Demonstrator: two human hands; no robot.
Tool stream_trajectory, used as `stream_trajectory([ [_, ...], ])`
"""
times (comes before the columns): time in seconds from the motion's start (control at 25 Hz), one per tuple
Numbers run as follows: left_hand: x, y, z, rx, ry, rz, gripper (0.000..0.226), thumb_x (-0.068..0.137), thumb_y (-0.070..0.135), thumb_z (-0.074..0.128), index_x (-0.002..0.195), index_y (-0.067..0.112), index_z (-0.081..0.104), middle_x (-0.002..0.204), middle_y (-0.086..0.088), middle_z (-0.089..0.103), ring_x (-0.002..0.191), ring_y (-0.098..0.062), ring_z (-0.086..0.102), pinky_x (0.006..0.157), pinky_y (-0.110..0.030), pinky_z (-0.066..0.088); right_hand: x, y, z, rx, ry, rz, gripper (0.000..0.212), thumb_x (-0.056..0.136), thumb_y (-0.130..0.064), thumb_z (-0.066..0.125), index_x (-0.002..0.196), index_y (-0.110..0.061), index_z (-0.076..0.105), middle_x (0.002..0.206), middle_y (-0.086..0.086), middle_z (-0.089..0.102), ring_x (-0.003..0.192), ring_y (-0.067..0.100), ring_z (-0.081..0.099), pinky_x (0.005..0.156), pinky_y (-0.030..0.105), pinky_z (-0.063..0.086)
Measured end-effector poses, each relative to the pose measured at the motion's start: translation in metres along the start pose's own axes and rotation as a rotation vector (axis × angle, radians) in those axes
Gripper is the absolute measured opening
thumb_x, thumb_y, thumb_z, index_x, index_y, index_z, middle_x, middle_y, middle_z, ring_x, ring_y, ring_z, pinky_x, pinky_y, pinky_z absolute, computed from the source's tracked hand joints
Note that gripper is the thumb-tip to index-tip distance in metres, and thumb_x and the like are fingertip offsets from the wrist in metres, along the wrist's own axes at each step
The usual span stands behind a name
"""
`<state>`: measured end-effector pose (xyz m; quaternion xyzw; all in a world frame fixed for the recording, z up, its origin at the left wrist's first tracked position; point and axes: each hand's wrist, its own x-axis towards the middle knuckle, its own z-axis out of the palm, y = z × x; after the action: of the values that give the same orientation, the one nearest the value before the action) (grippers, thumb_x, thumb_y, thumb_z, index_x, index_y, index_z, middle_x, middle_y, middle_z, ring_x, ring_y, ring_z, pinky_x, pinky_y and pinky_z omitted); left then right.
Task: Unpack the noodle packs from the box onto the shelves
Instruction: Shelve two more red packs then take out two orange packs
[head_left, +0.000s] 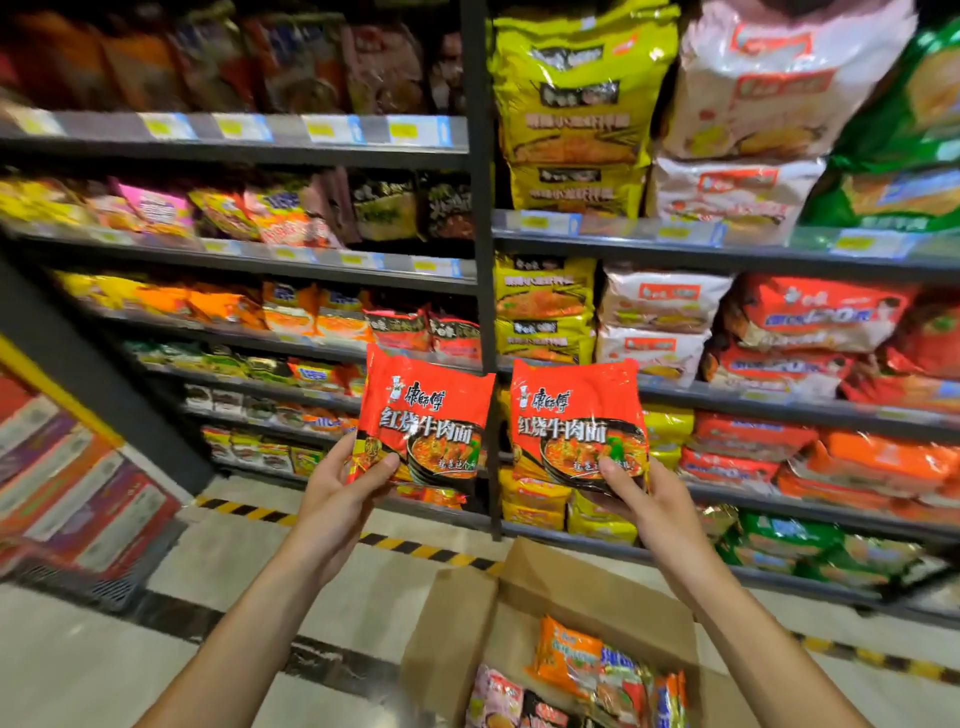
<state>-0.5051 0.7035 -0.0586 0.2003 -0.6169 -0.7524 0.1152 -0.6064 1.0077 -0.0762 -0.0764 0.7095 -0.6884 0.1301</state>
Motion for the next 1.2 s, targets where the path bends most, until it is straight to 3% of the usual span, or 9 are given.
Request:
stream_trajectory([
  [0.16,-0.02,0.038,-0.036,-0.049,0.1,0.067,0.038,0.091,0.007,0.064,0.127,0.017,0.059,0.119,-0.009,0.071,0.112,-0.025,0.067,0.095,-0.039,0.051,0.012,-0.037,0.034,-0.025,-0.067,-0.054,0.034,0.091,-0.042,0.065,0.121,-0.028,0.066,0.114,-0.011,0.074,0.108,0.011,0.069,0.095,0.04,0.053],
  [0.48,-0.052,0.09,-0.178,-0.149,0.264,0.248,0.038,0.091,0.008,0.064,0.128,0.013,0.059,0.117,-0.011,0.071,0.109,-0.025,0.069,0.084,-0.028,0.059,0.006,-0.089,0.191,-0.114,-0.149,-0.226,0.017,0.094,-0.034,0.062,0.108,-0.029,0.07,0.101,-0.022,0.075,0.096,-0.004,0.068,0.077,0.019,0.049],
  [0.68,-0.071,0.134,-0.3,-0.234,0.355,0.31,0.033,0.09,0.006,0.064,0.122,0.016,0.061,0.117,-0.01,0.072,0.111,-0.026,0.067,0.097,-0.041,0.051,0.001,-0.121,0.333,-0.151,-0.23,-0.298,0.025,0.091,-0.043,0.063,0.108,-0.027,0.071,0.101,-0.019,0.075,0.094,-0.004,0.068,0.082,0.029,0.05],
  [0.84,-0.085,0.174,-0.395,-0.218,0.441,0.387,0.036,0.092,0.004,0.063,0.126,0.013,0.059,0.117,-0.009,0.072,0.106,-0.02,0.069,0.082,-0.028,0.058,-0.004,-0.151,0.439,-0.111,-0.337,-0.355,0.019,0.095,-0.034,0.062,0.108,-0.025,0.071,0.103,-0.016,0.076,0.098,0.001,0.07,0.086,0.029,0.05],
  [1.08,-0.097,0.199,-0.474,-0.212,0.528,0.443,0.037,0.092,0.004,0.063,0.127,0.012,0.057,0.115,-0.008,0.073,0.107,-0.021,0.069,0.091,-0.036,0.056,0.0,-0.169,0.535,-0.077,-0.428,-0.374,0.018,0.094,-0.031,0.062,0.105,-0.021,0.072,0.103,-0.008,0.077,0.098,0.008,0.072,0.083,0.028,0.052],
  [1.2,-0.092,0.203,-0.5,-0.211,0.565,0.464,0.037,0.091,0.004,0.064,0.126,0.012,0.058,0.116,-0.009,0.072,0.108,-0.023,0.069,0.09,-0.035,0.056,0.01,-0.168,0.567,-0.056,-0.468,-0.371,0.023,0.092,-0.034,0.063,0.107,-0.02,0.073,0.105,-0.006,0.077,0.102,0.014,0.072,0.093,0.04,0.053],
])
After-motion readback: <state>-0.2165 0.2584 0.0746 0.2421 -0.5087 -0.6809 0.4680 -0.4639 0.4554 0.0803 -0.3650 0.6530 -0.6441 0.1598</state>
